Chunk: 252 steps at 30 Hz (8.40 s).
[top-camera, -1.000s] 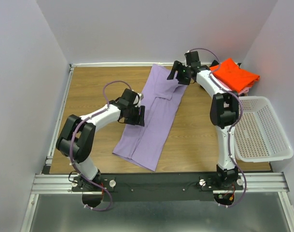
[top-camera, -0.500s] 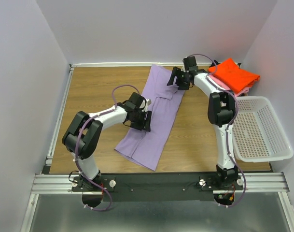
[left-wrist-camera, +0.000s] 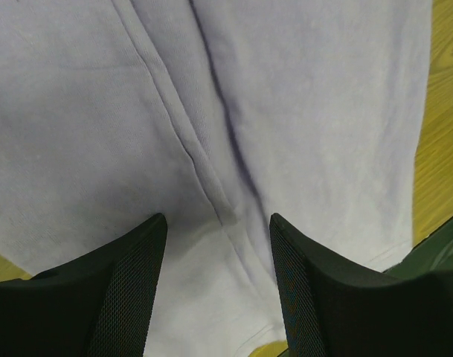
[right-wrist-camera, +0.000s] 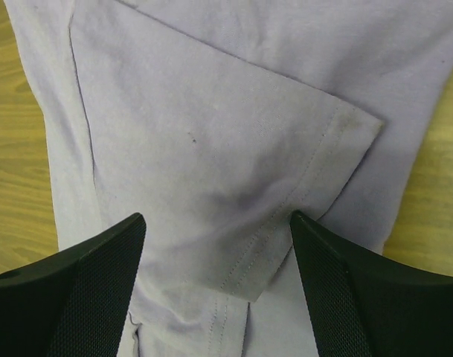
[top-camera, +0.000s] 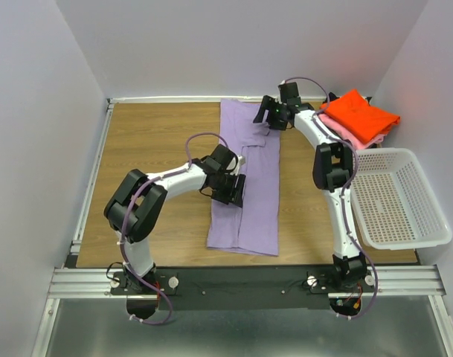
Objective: Fold and stack the t-shirts
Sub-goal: Fold the tshirt
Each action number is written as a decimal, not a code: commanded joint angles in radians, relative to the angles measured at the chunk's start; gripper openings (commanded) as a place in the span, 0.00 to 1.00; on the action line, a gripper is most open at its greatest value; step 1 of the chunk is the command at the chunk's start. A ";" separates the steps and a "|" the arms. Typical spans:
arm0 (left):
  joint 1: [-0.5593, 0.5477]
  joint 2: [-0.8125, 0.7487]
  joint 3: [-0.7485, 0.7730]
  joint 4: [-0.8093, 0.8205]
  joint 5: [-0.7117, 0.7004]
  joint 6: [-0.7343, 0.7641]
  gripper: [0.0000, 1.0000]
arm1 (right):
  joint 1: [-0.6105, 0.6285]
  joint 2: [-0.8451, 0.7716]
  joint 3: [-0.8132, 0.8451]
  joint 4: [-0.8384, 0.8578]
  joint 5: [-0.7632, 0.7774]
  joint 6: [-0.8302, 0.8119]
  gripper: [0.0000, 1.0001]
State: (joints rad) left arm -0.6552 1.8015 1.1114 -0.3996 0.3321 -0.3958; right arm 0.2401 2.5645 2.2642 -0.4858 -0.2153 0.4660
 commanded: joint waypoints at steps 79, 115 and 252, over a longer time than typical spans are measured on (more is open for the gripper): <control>0.026 -0.610 -0.559 -0.137 0.054 -0.090 0.55 | 0.465 -1.155 -1.683 -0.134 -0.059 0.407 0.17; -0.021 -0.510 -0.483 -0.073 0.044 -0.090 0.00 | 0.467 -1.197 -1.588 -0.233 0.020 0.381 0.02; 0.166 0.133 0.106 0.119 0.096 0.144 0.77 | 0.088 -0.078 0.144 -0.378 0.229 0.053 0.72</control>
State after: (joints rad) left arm -0.4847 1.9186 1.2190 -0.2256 0.4332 -0.2836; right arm 0.3283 2.5114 2.3867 -0.8650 0.0158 0.4995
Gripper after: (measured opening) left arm 0.774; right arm 0.711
